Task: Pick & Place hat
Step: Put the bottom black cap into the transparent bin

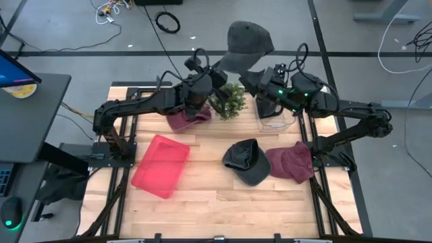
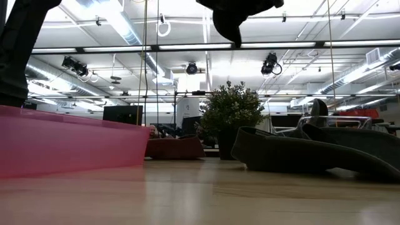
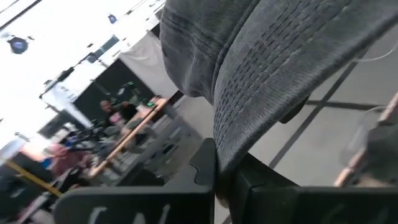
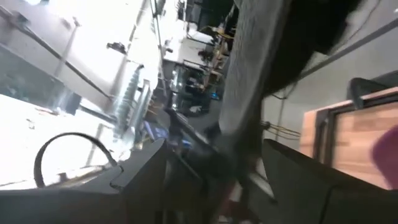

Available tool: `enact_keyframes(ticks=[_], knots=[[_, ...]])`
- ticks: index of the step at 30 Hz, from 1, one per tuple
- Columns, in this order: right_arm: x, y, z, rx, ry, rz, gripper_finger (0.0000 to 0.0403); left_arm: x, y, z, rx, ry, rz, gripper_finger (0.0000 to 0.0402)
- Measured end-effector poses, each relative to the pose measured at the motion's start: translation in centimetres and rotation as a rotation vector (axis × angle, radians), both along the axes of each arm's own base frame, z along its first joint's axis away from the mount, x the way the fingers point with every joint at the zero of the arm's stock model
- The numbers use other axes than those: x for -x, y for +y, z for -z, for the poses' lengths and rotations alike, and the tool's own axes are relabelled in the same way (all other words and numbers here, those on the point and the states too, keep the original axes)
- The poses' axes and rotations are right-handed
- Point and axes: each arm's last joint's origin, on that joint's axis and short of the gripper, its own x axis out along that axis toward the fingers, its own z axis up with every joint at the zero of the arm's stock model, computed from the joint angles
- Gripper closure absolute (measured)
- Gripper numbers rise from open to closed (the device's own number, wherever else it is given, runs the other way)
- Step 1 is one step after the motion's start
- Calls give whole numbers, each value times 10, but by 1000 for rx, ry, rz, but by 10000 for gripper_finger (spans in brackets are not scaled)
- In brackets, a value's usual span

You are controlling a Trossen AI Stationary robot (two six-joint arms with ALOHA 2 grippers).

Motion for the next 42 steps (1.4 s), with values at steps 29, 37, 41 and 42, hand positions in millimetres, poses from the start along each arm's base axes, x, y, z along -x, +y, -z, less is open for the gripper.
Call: enact_keyframes(ticks=[29, 37, 41, 42], knots=[[-9, -8, 4, 85, 33, 87, 368, 1, -4, 4, 8, 35, -13, 387], [-6, -11, 1, 155, 53, 56, 391, 1, -5, 5, 12, 50, -2, 354], [9, -14, -7, 189, 60, 51, 394, 0, -13, 7, 14, 76, 26, 335], [16, -14, -10, 196, 59, 65, 395, 0, -15, 8, 12, 92, 24, 329]])
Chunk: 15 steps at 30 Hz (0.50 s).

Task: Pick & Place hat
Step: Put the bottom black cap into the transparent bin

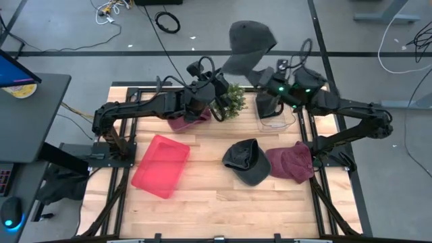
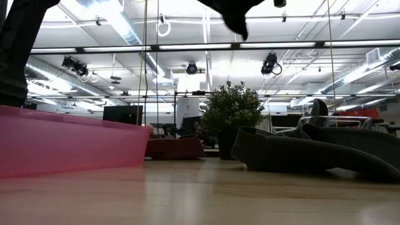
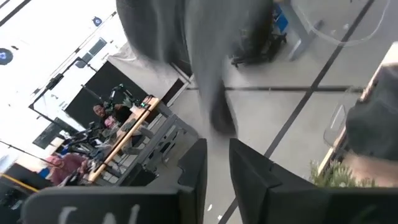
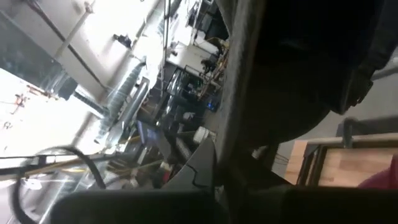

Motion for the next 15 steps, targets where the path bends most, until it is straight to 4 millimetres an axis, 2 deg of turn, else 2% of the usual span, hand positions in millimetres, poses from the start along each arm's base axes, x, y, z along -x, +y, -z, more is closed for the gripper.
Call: enact_keyframes(ticks=[5, 9, 15], knots=[[35, 0, -12, 34, 28, 43, 396, 0, -8, 3, 7, 23, 16, 293], [68, 6, -15, 23, 71, -6, 396, 0, -12, 6, 17, 44, 25, 263], [130, 16, -4, -207, 145, -125, 397, 1, -15, 11, 37, 76, 46, 230]])
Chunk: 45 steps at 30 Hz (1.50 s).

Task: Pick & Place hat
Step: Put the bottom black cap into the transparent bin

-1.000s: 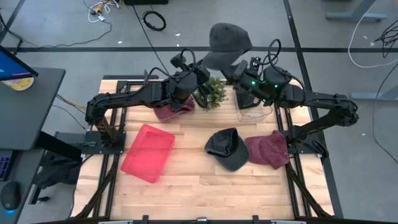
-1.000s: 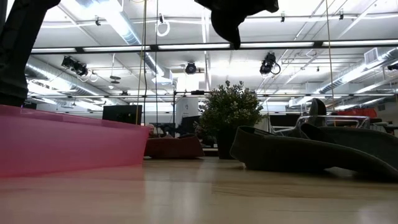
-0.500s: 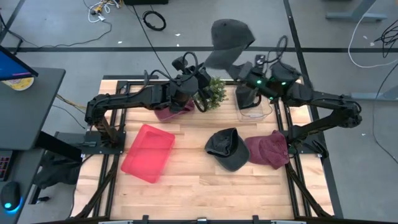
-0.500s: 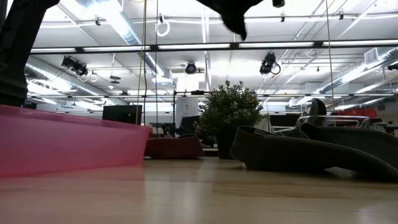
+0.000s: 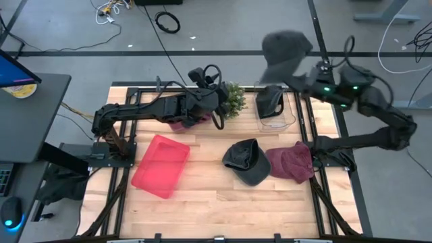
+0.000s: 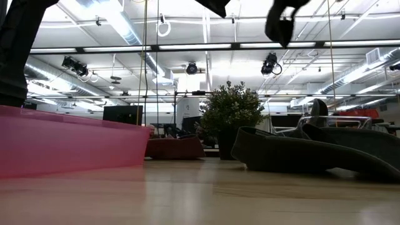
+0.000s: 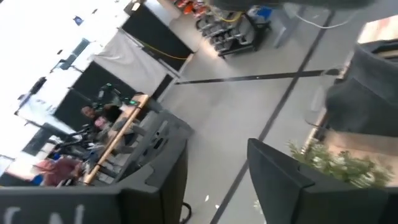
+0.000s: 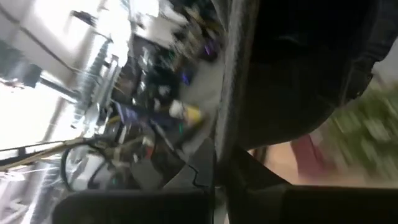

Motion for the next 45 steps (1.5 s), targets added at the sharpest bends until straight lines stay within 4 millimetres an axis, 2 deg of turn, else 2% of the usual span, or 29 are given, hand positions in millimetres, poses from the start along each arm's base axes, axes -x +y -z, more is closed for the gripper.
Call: enact_keyframes(ticks=[3, 6, 10, 14, 18, 22, 25, 32, 36, 40, 45], knots=[[21, 7, 1, -125, -37, -83, 397, -1, -2, 3, 41, 7, 81, 220], [32, 12, -5, -188, -130, -148, 397, -5, -5, 4, 93, 11, 229, 212], [34, 14, -17, -177, -252, -214, 397, -10, -10, 3, 168, -13, 446, 198], [30, 13, -20, -117, -269, -226, 397, -13, -14, -4, 161, -83, 508, 181], [23, 12, -18, -105, -231, -272, 397, -14, -14, -8, 126, -102, 519, 169], [19, 14, -7, -190, -130, -358, 397, -13, -14, -7, 129, -92, 511, 169], [22, 16, 2, -254, -46, -366, 397, -13, -16, -4, 138, -62, 510, 172], [29, 19, 5, -285, -27, -403, 397, -12, -19, 0, 152, -22, 512, 174], [42, 23, 21, -358, 123, -383, 397, -11, -18, 1, 174, -32, 501, 174], [64, 29, 38, -465, 267, -325, 397, -11, -18, 3, 190, -29, 493, 174], [88, 34, 50, -548, 339, -217, 397, -9, -18, 6, 208, -1, 486, 174]])
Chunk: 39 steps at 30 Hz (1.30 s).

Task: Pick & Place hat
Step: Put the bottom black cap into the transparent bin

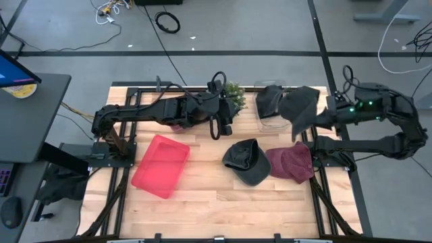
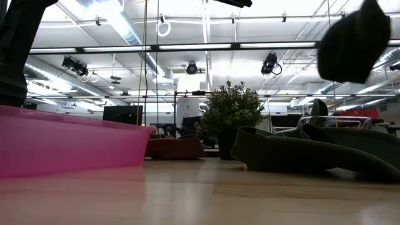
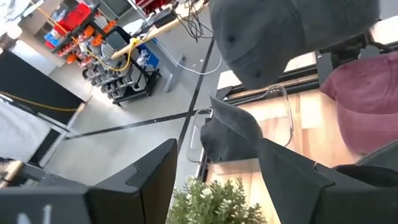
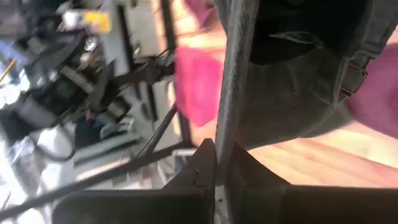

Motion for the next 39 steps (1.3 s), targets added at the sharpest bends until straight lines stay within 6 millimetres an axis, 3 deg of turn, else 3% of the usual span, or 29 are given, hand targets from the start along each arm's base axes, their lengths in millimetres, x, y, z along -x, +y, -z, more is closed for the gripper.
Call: enact_keyframes(ticks=[4, 13, 17, 24, 28, 39], knots=[[12, 3, 8, -51, 85, 50, 397, 0, 0, 0, 21, -12, -9, 174], [11, -1, 12, -34, 111, 179, 397, 0, 0, 0, 27, -17, -11, 174], [2, -5, 25, -20, 153, 214, 397, 0, 0, 0, 27, -17, -11, 174], [-33, -15, 56, -17, 70, 226, 397, 0, 0, 0, 27, -16, -11, 174], [-37, -18, 76, -43, 107, 253, 397, 0, -1, 1, 27, -5, -8, 174], [-44, -27, 102, -61, -36, 390, 397, 1, -9, 3, 33, 16, 14, 174]])
